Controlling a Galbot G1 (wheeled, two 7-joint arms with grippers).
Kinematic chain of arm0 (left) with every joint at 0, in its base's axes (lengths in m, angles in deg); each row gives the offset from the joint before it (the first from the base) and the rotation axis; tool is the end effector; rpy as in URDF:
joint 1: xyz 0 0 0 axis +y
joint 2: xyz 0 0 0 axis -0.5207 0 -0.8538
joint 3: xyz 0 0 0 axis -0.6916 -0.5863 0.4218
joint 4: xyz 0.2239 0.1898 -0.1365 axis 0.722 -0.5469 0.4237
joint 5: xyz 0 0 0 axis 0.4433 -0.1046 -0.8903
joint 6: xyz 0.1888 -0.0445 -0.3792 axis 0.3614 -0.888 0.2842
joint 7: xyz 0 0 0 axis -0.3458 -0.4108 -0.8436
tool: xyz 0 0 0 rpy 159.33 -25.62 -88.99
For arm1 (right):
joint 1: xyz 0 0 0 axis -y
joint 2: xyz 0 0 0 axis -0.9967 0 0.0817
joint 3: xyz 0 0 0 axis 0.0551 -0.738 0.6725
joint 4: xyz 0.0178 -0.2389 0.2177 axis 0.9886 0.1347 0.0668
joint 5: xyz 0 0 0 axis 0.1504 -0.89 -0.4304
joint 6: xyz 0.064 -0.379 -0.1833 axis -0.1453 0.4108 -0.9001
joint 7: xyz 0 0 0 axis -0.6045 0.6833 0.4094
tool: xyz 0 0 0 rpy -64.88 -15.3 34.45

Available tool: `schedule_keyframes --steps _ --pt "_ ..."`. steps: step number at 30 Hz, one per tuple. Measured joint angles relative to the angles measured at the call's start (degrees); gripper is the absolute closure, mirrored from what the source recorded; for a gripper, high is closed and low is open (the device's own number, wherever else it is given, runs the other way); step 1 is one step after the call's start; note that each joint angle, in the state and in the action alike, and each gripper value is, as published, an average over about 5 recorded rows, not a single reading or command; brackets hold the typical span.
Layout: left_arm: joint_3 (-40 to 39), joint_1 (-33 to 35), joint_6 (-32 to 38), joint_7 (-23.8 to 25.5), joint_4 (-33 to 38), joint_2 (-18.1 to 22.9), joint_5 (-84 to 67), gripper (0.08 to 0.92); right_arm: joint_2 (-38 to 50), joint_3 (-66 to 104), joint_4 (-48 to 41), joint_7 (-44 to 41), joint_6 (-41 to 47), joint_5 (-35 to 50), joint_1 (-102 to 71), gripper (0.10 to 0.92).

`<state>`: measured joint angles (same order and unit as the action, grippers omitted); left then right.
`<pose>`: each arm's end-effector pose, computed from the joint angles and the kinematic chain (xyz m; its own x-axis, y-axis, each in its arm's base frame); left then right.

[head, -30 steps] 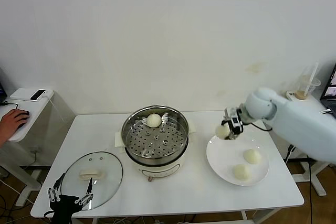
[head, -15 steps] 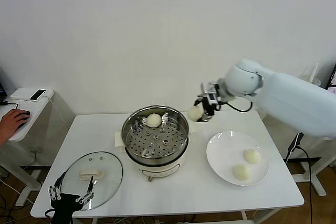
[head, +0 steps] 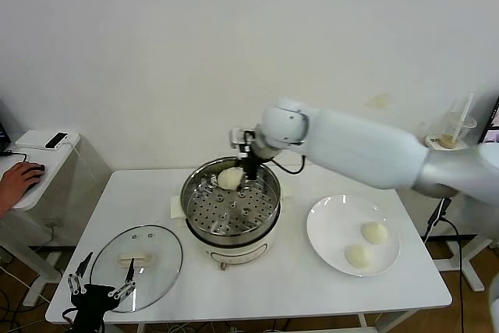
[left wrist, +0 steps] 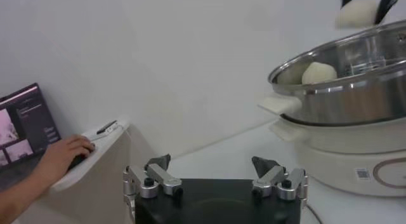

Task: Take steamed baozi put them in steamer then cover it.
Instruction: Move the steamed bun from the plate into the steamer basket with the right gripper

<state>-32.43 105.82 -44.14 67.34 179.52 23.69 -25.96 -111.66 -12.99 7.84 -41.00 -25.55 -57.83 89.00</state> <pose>0.1896 0.0988 -0.2668 -0.9763 -0.1156 0.1827 -0.0345 0.9175 0.3962 0.5431 0.2338 -0.0648 -0.2598 -0.3915 0.8827 -0.9346 -0.1279 -0.3318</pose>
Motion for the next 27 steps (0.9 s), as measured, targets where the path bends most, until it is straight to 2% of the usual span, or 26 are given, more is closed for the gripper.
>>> schedule_keyframes --steps 12,22,25,27 --pt "0.06 -0.21 0.01 0.03 0.52 0.08 -0.18 0.177 -10.3 -1.8 -8.37 1.8 1.34 0.15 -3.22 0.381" --pt "0.49 -0.16 0.05 0.05 0.75 -0.21 -0.35 0.177 -14.22 -2.17 -12.96 2.13 1.47 -1.16 -4.9 0.378" --pt "0.49 -0.25 0.05 0.05 0.71 -0.27 -0.35 0.177 -14.66 -2.18 -13.59 2.12 1.47 -1.42 -5.15 0.363" --pt "0.49 -0.28 0.05 0.05 0.66 -0.35 -0.35 0.177 -14.79 -2.14 -13.78 2.05 1.41 -1.49 -5.16 0.326"
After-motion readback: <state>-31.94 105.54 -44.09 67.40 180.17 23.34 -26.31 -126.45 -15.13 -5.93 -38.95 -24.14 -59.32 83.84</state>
